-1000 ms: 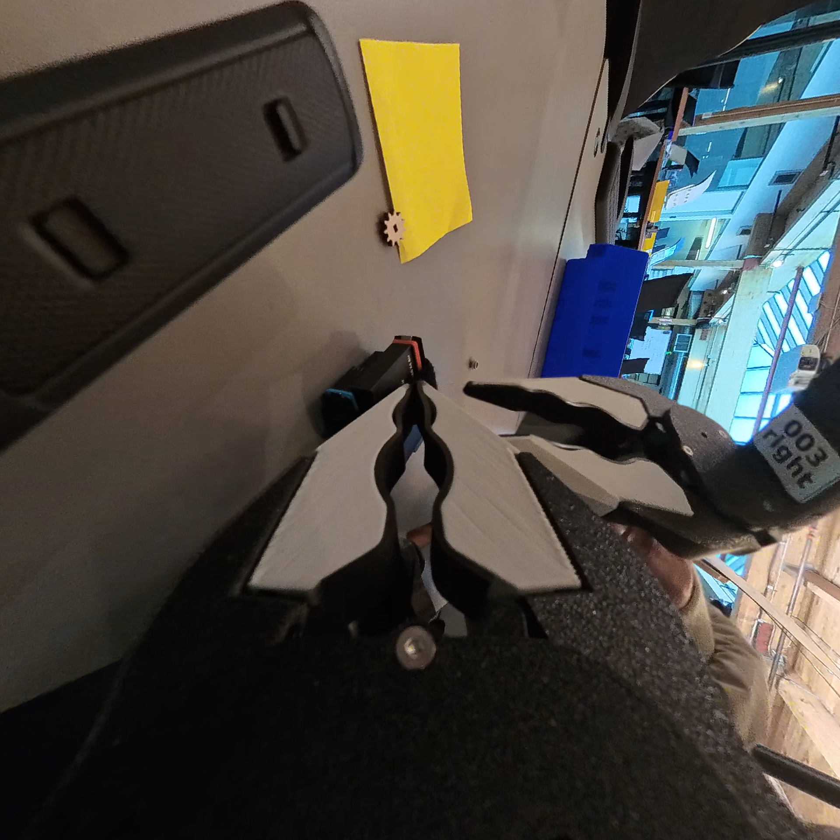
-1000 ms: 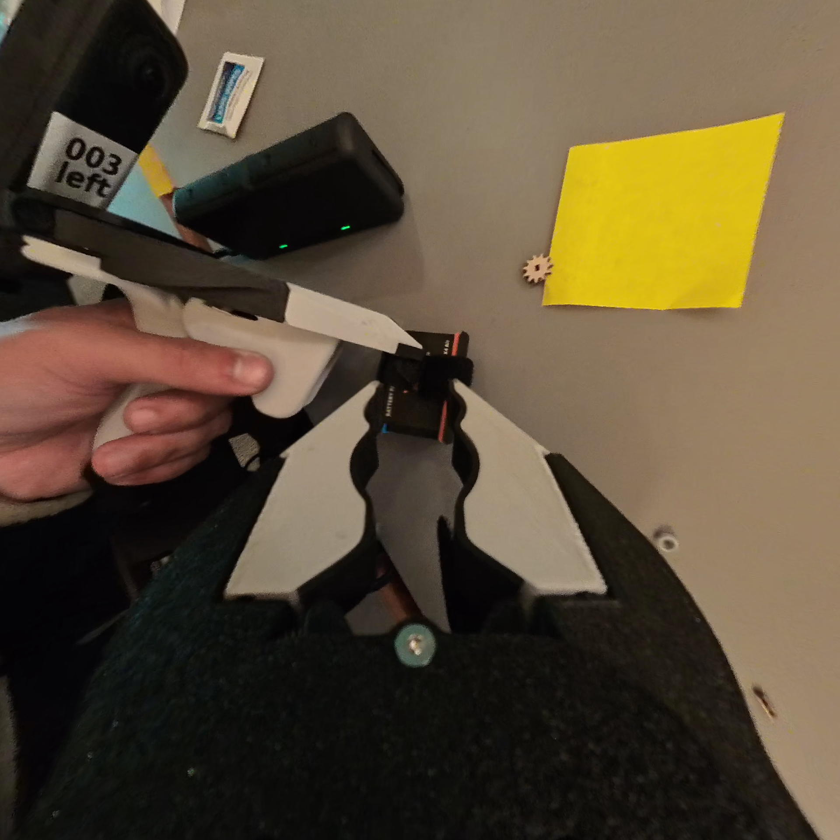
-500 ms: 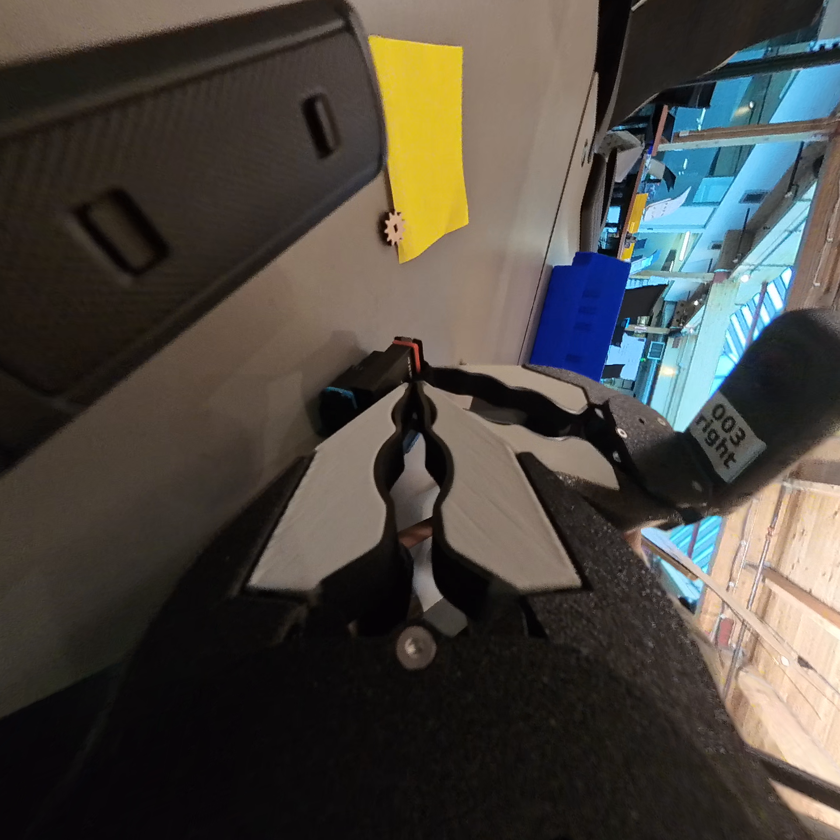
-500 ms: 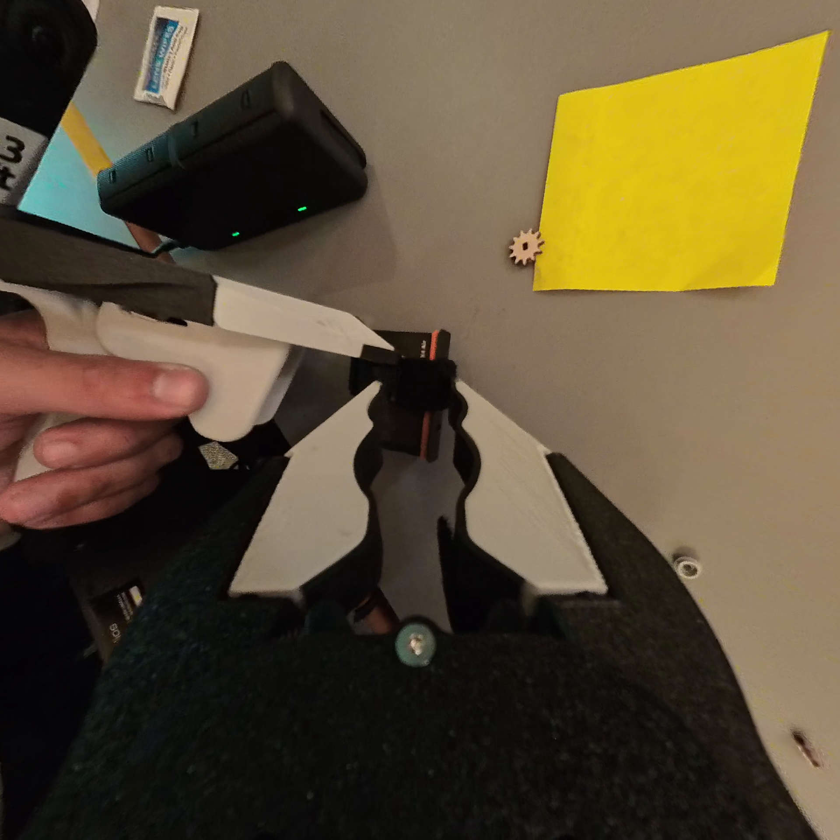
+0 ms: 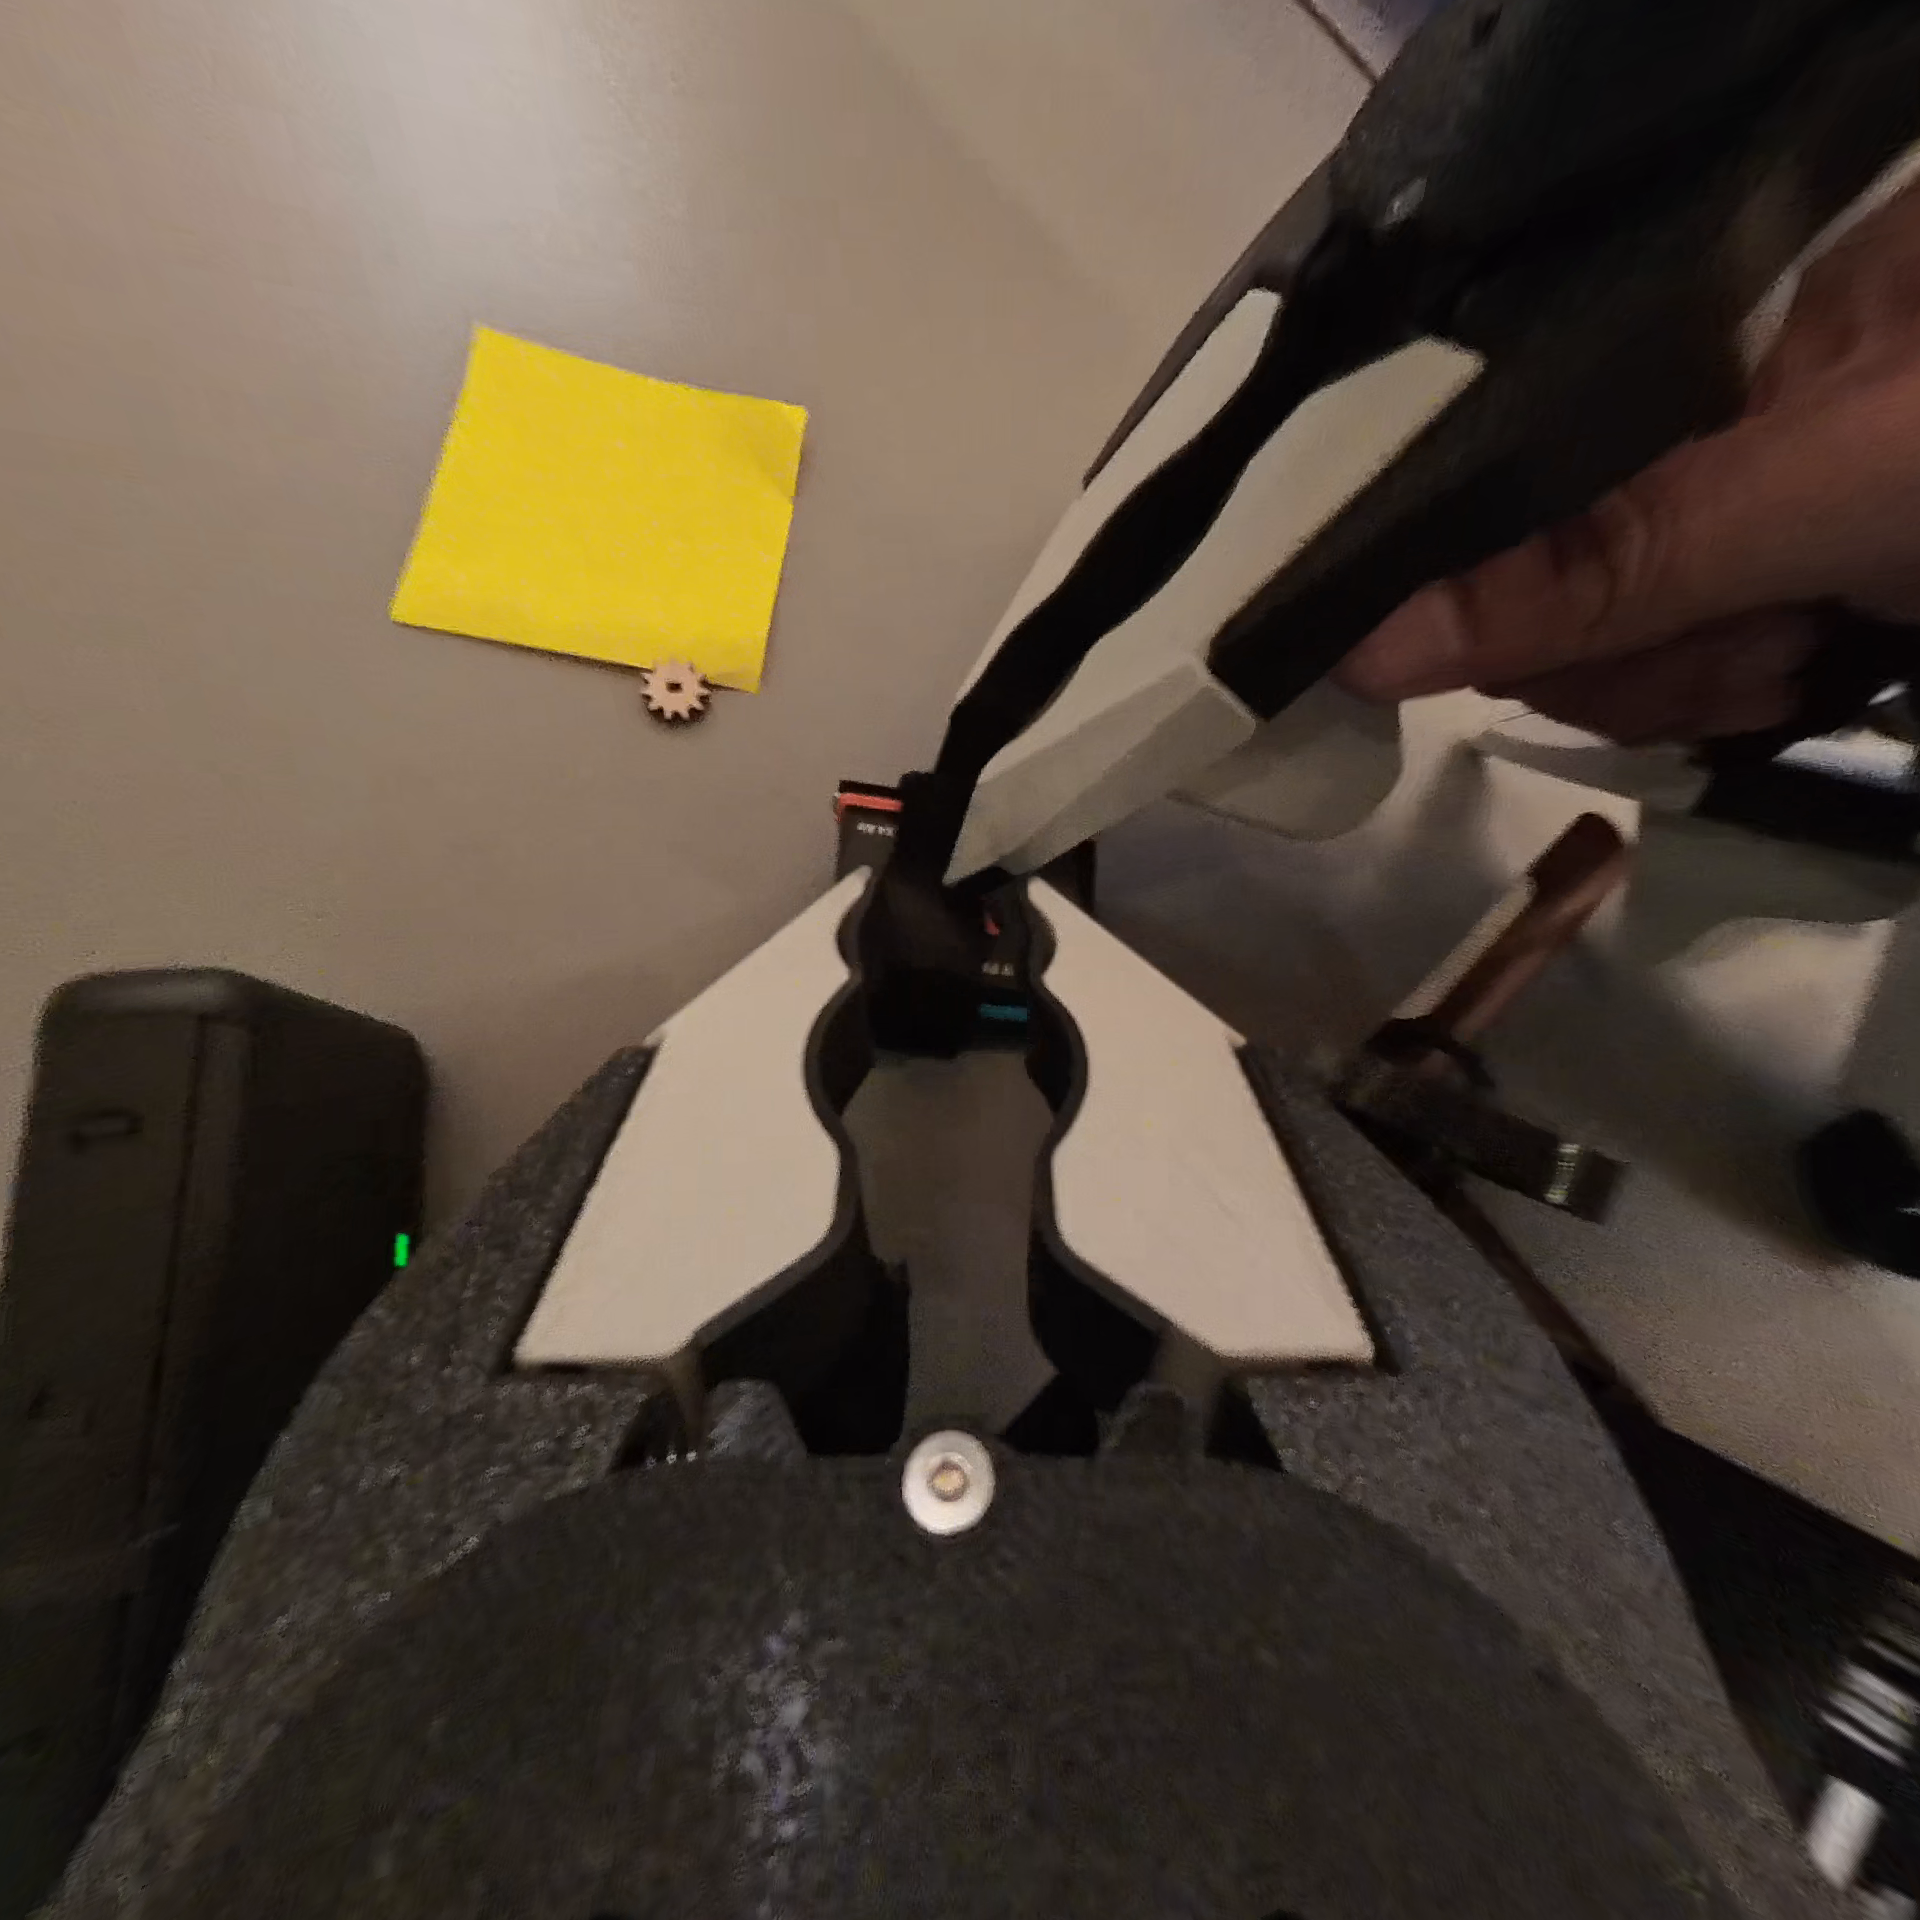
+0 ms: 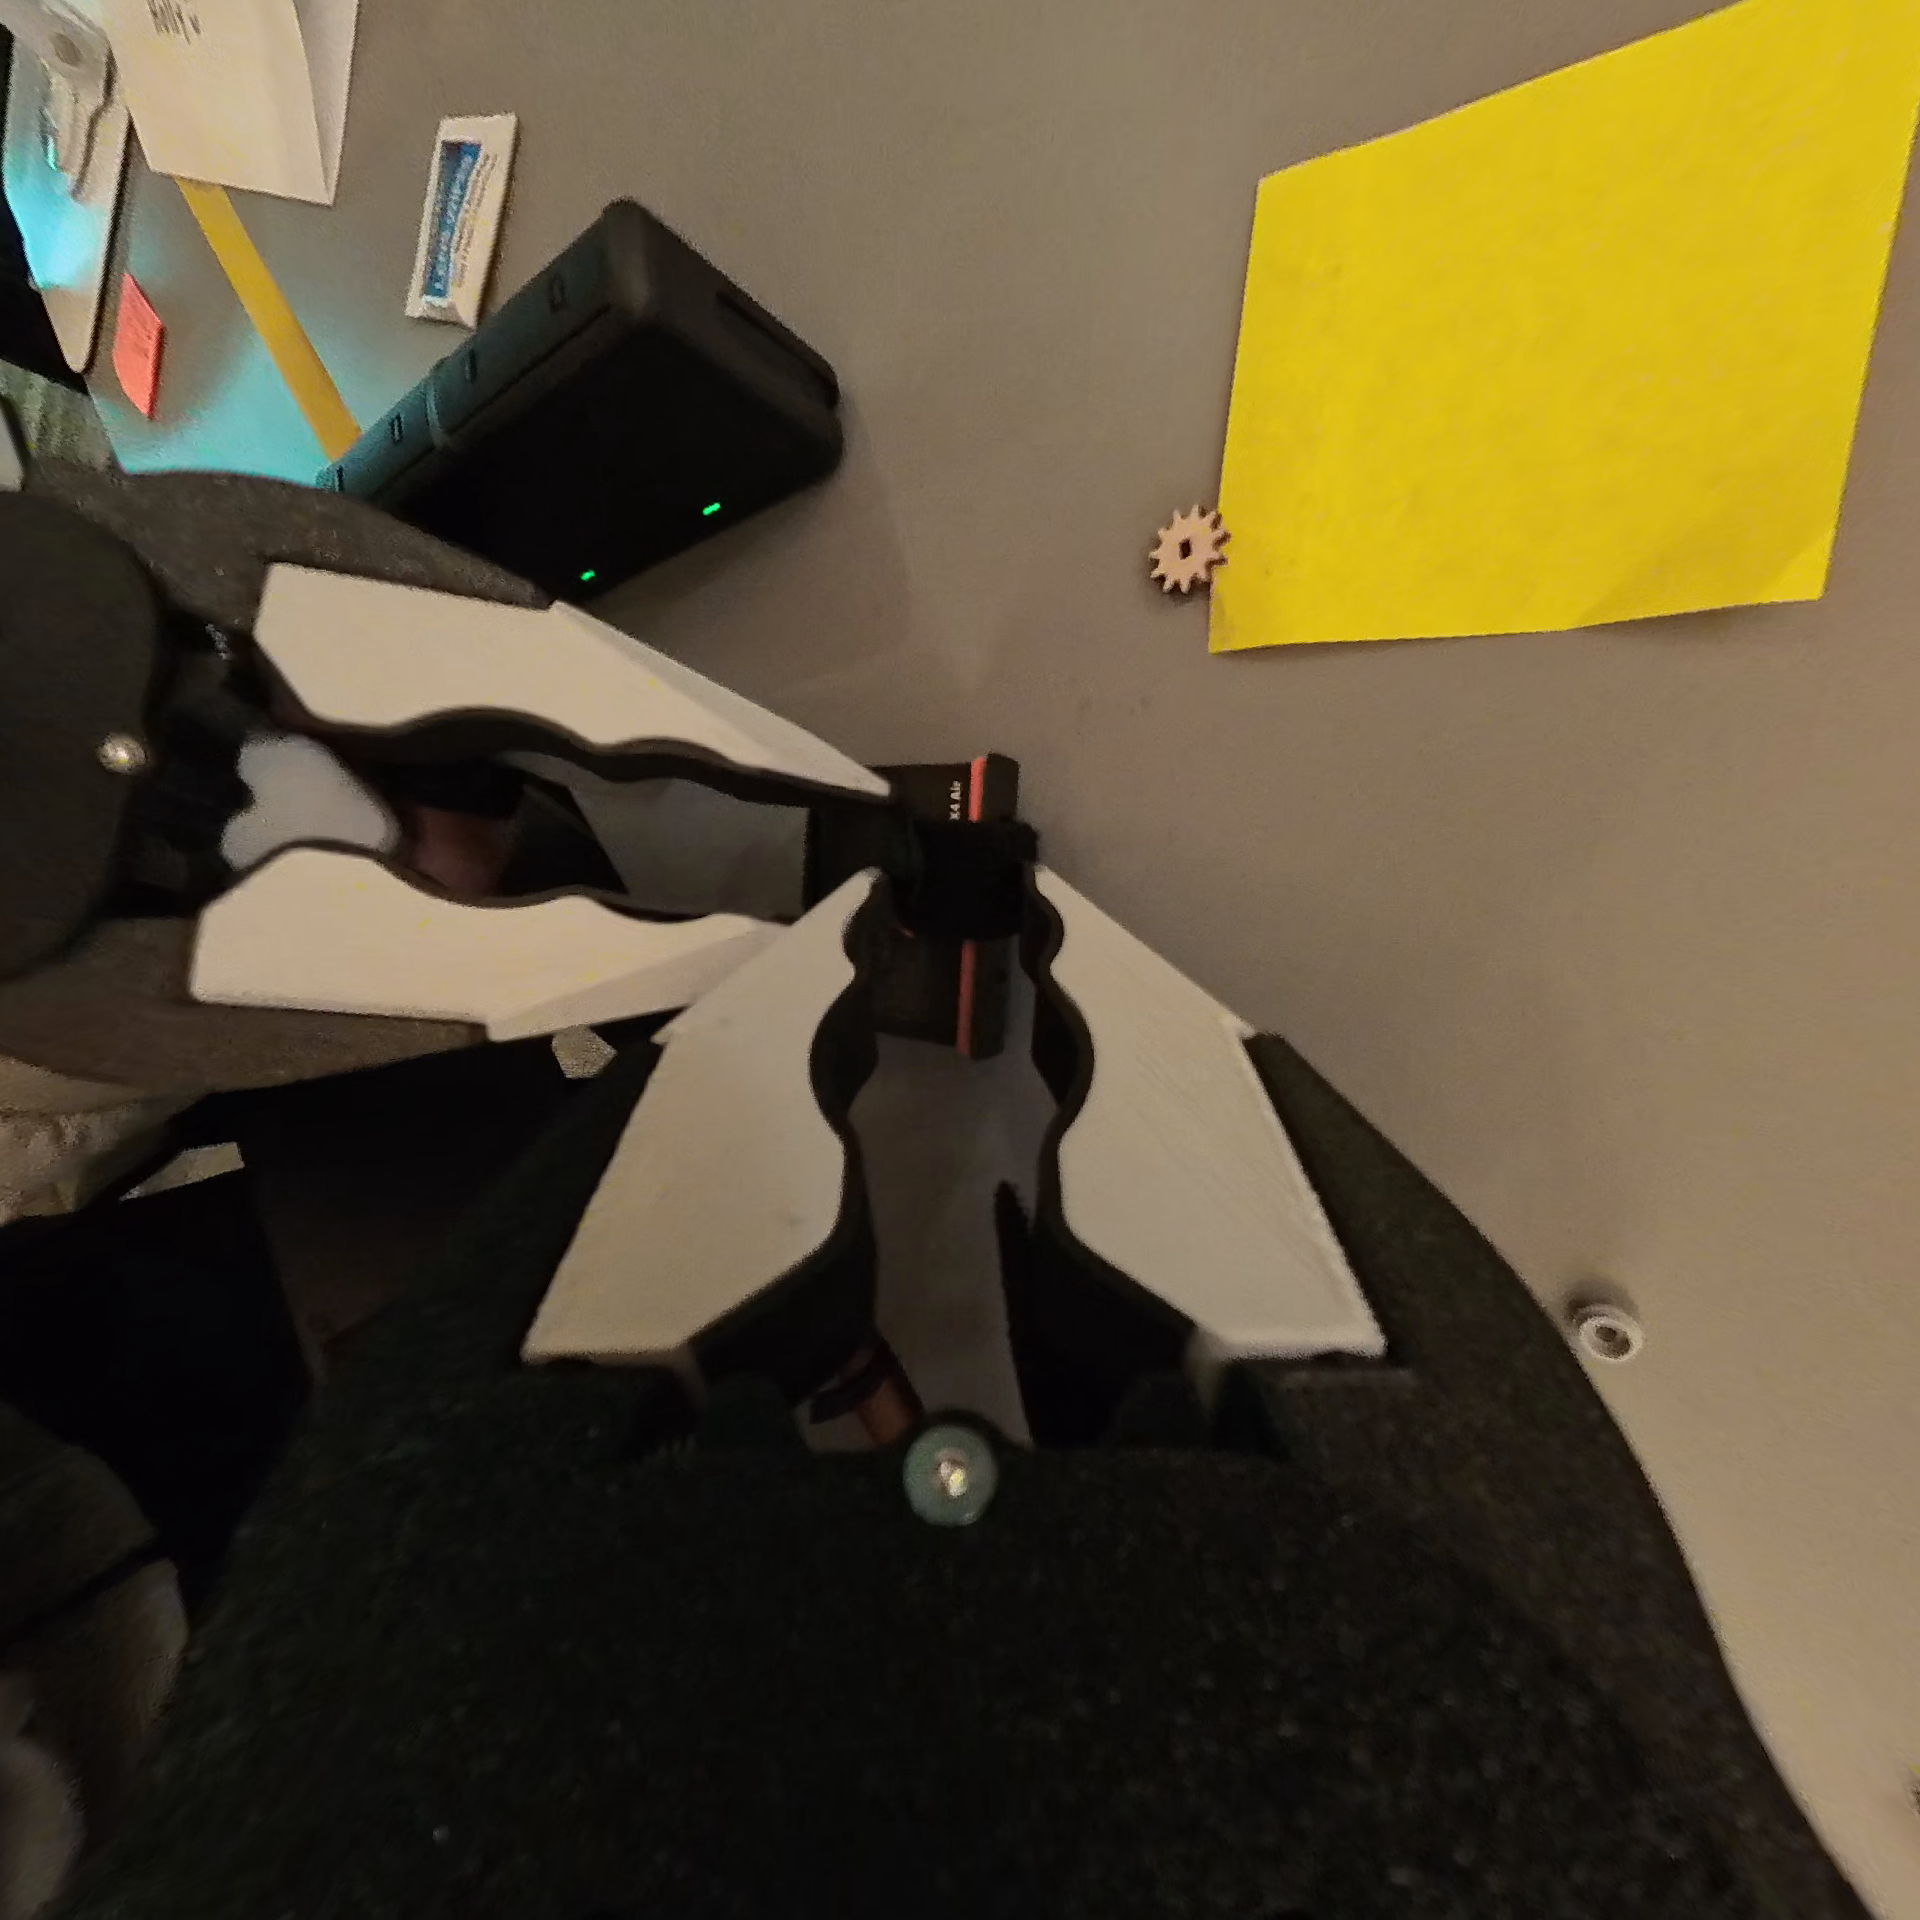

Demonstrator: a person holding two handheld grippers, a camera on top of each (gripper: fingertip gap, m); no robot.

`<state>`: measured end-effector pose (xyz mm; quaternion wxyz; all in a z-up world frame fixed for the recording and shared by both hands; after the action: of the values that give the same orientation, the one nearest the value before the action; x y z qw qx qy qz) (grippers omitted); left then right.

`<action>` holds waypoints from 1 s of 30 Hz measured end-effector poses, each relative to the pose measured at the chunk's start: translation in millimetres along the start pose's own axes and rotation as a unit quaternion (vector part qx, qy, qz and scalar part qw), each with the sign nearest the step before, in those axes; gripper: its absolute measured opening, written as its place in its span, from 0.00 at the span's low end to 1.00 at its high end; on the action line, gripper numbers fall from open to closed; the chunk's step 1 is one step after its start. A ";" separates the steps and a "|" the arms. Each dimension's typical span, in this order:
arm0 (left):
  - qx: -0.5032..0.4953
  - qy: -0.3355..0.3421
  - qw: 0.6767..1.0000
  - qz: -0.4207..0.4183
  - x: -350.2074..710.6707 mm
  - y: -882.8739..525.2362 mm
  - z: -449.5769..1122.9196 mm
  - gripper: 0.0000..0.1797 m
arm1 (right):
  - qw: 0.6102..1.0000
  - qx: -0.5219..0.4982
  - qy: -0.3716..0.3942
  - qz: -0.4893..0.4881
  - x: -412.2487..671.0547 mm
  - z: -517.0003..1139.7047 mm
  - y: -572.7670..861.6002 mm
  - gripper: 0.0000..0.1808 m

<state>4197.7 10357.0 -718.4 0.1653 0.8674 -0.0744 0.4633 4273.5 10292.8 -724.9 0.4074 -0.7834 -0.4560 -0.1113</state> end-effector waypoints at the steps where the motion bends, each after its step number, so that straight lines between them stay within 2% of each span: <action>1: 0.006 0.005 1.000 0.022 -1.0 0.0 1.1 0.13 | 1.000 0.003 0.002 0.011 0.2 -0.1 1.6 0.13; 9: 0.014 0.009 0.999 0.034 -3.3 -2.8 2.3 0.11 | 0.991 0.062 0.012 0.122 -1.2 0.6 13.9 0.11; 13: 0.015 0.017 0.999 0.038 -3.2 -2.6 3.8 0.10 | 0.971 0.095 0.015 0.218 -5.6 1.6 22.2 0.10; 19: 0.011 0.014 0.999 0.028 -3.4 -4.3 3.3 0.10 | 0.980 0.077 0.010 0.181 -2.0 -0.4 18.0 0.12; 24: 0.006 0.020 0.999 0.029 -4.2 -5.5 3.2 0.10 | 0.974 0.086 0.010 0.208 -2.5 1.2 21.0 0.09; 30: 0.007 0.028 0.999 0.016 -4.4 -5.7 3.5 0.10 | 0.979 0.069 0.003 0.193 -0.8 0.7 18.6 0.09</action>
<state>4199.5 10361.0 -725.0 0.1533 0.8541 -0.0806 0.4904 4287.9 10288.1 -735.8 0.4757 -0.8264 -0.3014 -0.0016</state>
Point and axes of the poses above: each gripper's, where its closed fingertips meet, z out along the fingers, x out of its top, y = z × x across the jaws, the point moved 7 cm from there along -z, back along the fingers, and after that the axes turned 11 degrees about y, right-handed, at the moved point
